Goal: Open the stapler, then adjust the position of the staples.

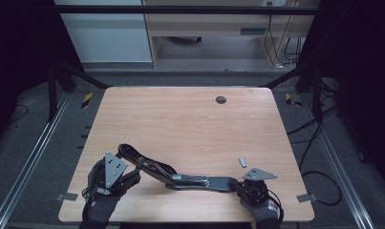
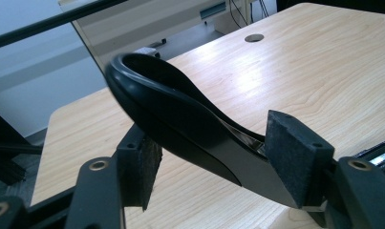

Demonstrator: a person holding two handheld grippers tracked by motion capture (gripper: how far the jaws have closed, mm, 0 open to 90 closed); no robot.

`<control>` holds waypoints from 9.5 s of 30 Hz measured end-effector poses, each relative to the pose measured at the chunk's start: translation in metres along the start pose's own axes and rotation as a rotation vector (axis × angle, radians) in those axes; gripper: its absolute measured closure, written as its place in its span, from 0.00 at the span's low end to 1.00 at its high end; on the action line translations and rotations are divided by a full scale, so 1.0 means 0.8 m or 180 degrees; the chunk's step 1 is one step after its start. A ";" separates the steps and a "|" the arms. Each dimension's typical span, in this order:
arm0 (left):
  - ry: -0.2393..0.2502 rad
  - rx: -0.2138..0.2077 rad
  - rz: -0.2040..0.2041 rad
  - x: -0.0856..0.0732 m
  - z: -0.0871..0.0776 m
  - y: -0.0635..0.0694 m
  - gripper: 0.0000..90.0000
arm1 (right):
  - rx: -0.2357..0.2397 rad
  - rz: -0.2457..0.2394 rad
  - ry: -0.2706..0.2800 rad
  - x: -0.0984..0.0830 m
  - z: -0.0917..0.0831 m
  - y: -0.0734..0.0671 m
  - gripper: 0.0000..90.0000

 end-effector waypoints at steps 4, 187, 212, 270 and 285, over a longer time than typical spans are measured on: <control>-0.0022 -0.0010 0.0007 0.000 -0.007 -0.001 0.39 | 0.0001 -0.0002 0.0001 0.000 0.000 0.000 0.99; -0.0874 -0.0091 -0.0141 -0.132 0.028 -0.038 0.44 | -0.0298 -0.0480 -0.0841 0.010 -0.005 0.088 0.82; -0.0868 -0.0081 -0.0187 -0.133 0.027 -0.041 0.44 | -0.0381 -0.0552 -0.0733 0.037 -0.032 0.085 0.81; -0.0911 -0.0099 -0.0182 -0.135 0.028 -0.041 0.44 | -0.0276 -0.0297 -0.1047 0.012 -0.006 0.088 0.85; -0.0917 -0.0108 -0.0185 -0.135 0.028 -0.041 0.44 | -0.0267 -0.0370 -0.0908 0.021 -0.014 0.090 0.86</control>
Point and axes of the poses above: each handheld gripper's, and its own axes: z roughly forward along the jaws, x roughly out of its top, y roughly to its right, the point moved 6 cm from there along z, roughly forward along the jaws, and after that the axes turned 5 degrees about -x, right-handed, at the moved point
